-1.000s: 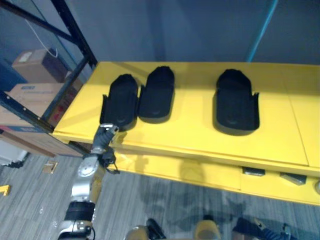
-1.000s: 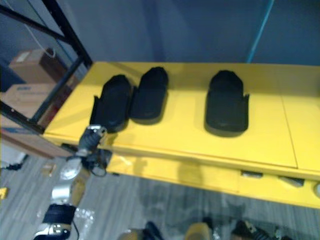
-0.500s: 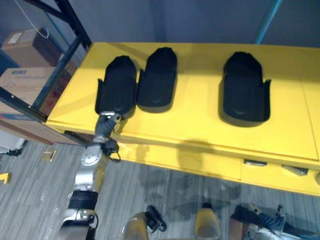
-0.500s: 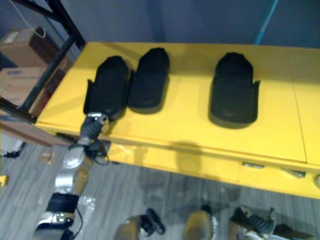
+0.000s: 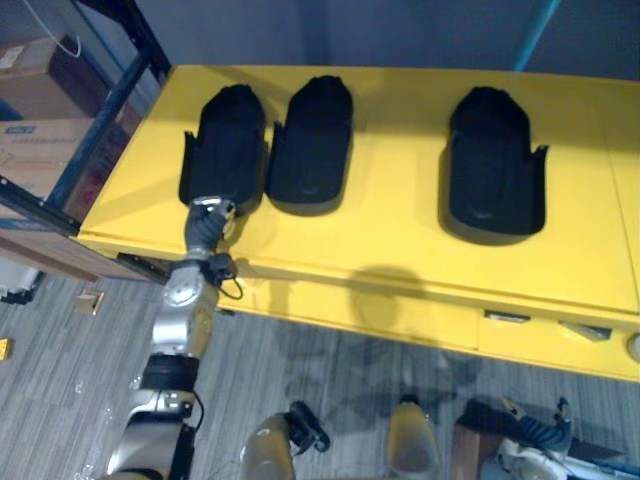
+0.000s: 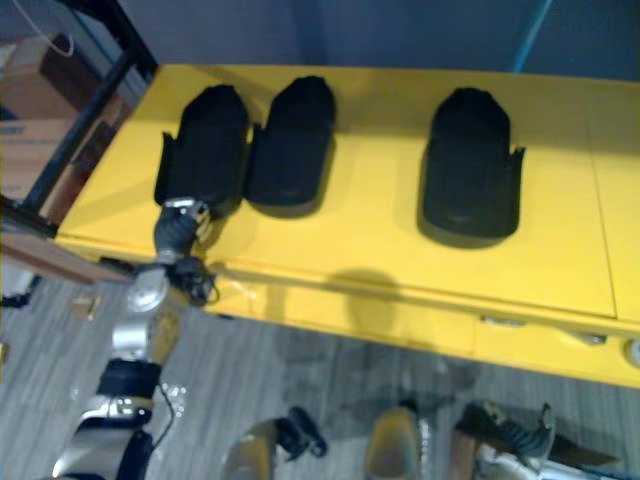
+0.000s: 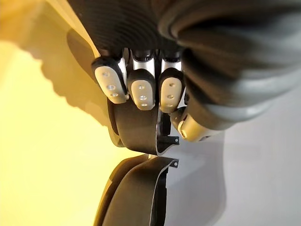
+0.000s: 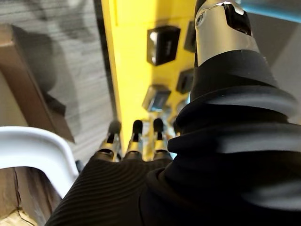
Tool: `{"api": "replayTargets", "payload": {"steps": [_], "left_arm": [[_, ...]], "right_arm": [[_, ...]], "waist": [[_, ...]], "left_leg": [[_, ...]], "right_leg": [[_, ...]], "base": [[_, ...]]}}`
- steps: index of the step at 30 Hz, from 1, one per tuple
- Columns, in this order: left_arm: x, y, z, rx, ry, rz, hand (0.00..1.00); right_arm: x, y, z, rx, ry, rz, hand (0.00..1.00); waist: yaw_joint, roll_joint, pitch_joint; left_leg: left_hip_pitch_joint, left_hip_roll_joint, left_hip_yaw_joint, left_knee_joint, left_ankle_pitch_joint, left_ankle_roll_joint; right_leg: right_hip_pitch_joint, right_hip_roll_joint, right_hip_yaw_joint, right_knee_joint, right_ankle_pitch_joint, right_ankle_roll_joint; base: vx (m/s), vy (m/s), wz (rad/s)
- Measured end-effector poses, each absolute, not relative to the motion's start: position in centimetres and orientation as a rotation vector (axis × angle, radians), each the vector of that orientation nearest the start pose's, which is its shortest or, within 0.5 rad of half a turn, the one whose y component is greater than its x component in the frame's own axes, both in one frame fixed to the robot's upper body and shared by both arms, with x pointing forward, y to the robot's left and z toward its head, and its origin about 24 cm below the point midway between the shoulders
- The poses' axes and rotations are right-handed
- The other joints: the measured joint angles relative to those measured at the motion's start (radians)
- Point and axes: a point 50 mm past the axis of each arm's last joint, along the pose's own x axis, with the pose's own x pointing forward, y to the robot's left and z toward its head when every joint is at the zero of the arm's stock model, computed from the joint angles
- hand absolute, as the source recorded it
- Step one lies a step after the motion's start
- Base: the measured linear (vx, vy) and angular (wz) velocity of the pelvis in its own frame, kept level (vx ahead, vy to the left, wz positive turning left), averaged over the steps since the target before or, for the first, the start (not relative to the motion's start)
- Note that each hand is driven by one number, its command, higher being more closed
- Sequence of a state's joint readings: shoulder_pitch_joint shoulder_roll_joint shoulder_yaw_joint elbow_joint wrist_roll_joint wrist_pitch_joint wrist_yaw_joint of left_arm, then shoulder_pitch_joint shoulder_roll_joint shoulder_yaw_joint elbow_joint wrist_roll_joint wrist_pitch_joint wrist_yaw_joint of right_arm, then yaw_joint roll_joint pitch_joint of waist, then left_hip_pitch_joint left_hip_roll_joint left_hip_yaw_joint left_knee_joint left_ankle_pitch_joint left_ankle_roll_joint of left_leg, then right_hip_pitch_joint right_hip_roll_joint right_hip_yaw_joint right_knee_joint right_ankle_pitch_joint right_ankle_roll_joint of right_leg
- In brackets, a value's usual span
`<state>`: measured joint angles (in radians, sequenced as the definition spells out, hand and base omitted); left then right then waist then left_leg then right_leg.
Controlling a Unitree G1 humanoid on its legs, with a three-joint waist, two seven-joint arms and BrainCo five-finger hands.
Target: Walk over and take plastic housings, then place them on the shelf
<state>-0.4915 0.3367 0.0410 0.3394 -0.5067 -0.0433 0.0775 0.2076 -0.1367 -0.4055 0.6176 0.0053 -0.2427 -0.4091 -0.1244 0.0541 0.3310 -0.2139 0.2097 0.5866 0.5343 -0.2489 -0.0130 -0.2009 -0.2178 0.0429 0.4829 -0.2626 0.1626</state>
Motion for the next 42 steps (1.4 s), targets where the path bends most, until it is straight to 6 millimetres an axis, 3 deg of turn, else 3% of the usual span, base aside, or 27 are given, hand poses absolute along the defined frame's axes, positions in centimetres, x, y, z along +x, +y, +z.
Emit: {"api": "replayTargets", "payload": {"steps": [5, 9, 22, 23, 31, 37, 42], "left_arm": [[35.0, 22.9, 14.3, -0.223, -0.223, 0.148, 1.0], [35.0, 23.9, 14.4, -0.215, -0.224, 0.186, 1.0], [35.6, 25.3, 16.0, -0.285, -0.264, 0.268, 1.0], [35.6, 25.3, 16.0, -0.285, -0.264, 0.269, 0.0], [35.0, 25.2, 15.9, -0.278, -0.289, 0.268, 0.0], [30.3, 22.9, 17.7, -0.202, -0.465, 0.104, 0.0], [26.2, 21.3, 18.4, -0.149, -0.552, -0.058, 0.0]], "right_arm": [[12.5, -28.9, -7.9, -0.187, 0.511, -0.835, 0.0], [12.6, -28.7, -8.0, -0.189, 0.523, -0.829, 0.0], [13.2, -28.3, -8.0, -0.157, 0.508, -0.839, 0.0], [13.2, -28.3, -8.0, -0.156, 0.51, -0.839, 0.0], [12.8, -27.6, -8.6, -0.135, 0.536, -0.84, 0.0], [10.6, -26.5, -10.0, -0.103, 0.619, -0.866, 0.0], [7.7, -27.0, -10.9, -0.07, 0.688, -0.977, 0.0]], "waist": [[-0.004, -0.015, 0.038], [-0.013, -0.011, 0.041], [-0.013, -0.03, 0.053], [-0.013, -0.03, 0.053], [-0.012, -0.032, 0.052], [0.028, -0.034, 0.021], [0.062, -0.031, -0.103]], "left_leg": [[-0.005, 0.015, -0.001, 0.03, -0.012, -0.001], [-0.033, 0.021, -0.003, 0.053, -0.023, -0.001], [-0.05, 0.044, -0.015, 0.08, -0.031, -0.002], [-0.05, 0.044, -0.016, 0.08, -0.031, -0.002], [-0.035, 0.041, -0.035, 0.065, -0.03, -0.003], [0.032, 0.007, -0.06, -0.013, -0.008, -0.018], [0.116, -0.026, -0.101, -0.126, 0.027, -0.036]], "right_leg": [[-0.007, 0.008, 0.009, 0.02, -0.008, 0.003], [-0.04, 0.007, 0.013, 0.045, -0.022, 0.003], [-0.044, 0.026, 0.01, 0.048, -0.023, 0.001], [-0.044, 0.026, 0.01, 0.048, -0.023, 0.001], [-0.001, 0.025, -0.018, 0.015, -0.021, 0.001], [0.109, 0.011, -0.073, -0.068, -0.015, -0.001], [0.232, 0.011, -0.13, -0.164, 0.022, -0.018]], "base": [[-0.02, 0.004, -0.03], [-0.01, 0.0, 0.0], [0.0, -0.001, 0.0], [0.0, 0.0, 0.0], [0.02, -0.005, 0.07], [0.12, -0.027, 0.2], [0.19, -0.058, 0.32]]}}
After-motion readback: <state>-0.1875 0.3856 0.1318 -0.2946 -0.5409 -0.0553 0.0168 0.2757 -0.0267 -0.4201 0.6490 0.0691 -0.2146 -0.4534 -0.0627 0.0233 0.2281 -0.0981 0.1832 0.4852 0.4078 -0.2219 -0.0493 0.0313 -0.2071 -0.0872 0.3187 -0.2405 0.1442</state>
